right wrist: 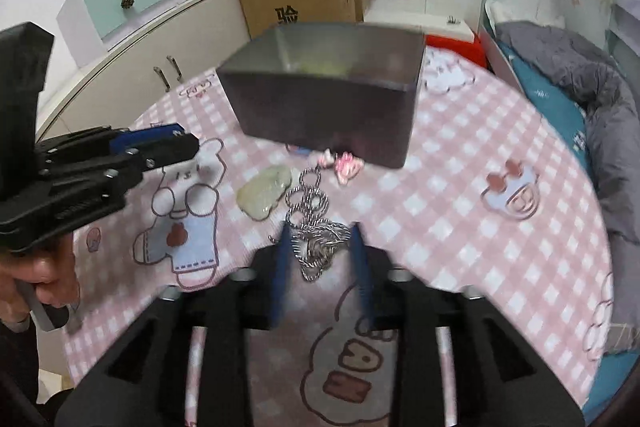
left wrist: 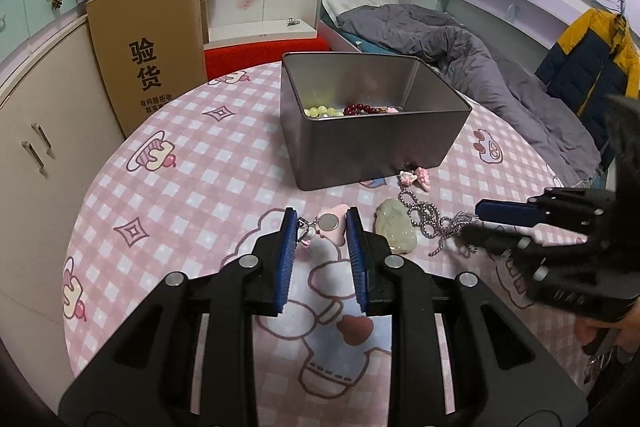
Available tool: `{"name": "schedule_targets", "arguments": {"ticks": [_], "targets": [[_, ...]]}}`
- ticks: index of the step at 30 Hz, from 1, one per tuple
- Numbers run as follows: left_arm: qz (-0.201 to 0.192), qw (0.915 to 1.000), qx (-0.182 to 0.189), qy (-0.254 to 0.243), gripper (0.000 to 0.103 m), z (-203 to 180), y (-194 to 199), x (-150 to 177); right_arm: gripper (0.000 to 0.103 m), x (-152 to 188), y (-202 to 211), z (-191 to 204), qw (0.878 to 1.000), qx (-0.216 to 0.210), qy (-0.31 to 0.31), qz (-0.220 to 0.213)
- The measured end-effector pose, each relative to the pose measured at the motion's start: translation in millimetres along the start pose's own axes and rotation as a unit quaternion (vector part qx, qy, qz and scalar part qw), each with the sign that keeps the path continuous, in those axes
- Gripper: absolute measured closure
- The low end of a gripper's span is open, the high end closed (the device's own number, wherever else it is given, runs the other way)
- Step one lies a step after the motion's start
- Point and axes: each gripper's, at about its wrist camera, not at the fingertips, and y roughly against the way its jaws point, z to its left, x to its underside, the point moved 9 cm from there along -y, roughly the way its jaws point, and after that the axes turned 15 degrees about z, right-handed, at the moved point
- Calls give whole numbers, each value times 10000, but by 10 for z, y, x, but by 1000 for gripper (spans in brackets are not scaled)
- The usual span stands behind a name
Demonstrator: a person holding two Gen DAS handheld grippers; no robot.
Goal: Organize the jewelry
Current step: 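Lift the chain and charm over the grey box and open both grippers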
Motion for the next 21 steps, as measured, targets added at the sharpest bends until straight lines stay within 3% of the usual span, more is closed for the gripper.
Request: {"name": "schedule_targets", "arguments": {"ticks": [5, 6, 9, 14, 21], "targets": [[5, 10000, 14, -9, 79, -16, 13, 9, 68, 12, -140, -3, 9993, 322, 170, -60], [0, 10000, 16, -6, 79, -17, 19, 8, 83, 13, -139, 9, 9990, 381, 223, -53], [-42, 10000, 21, 3, 79, -26, 61, 2, 88, 37, -93, 65, 9991, 255, 340, -12], [-210, 9998, 2, -30, 78, -37, 230, -40, 89, -53, 365, 129, 9982, -50, 341, -488], [-633, 9979, -86, -129, 78, -50, 616, -246, 89, -397, 1185, 206, 9896, -143, 642, -1281]]}}
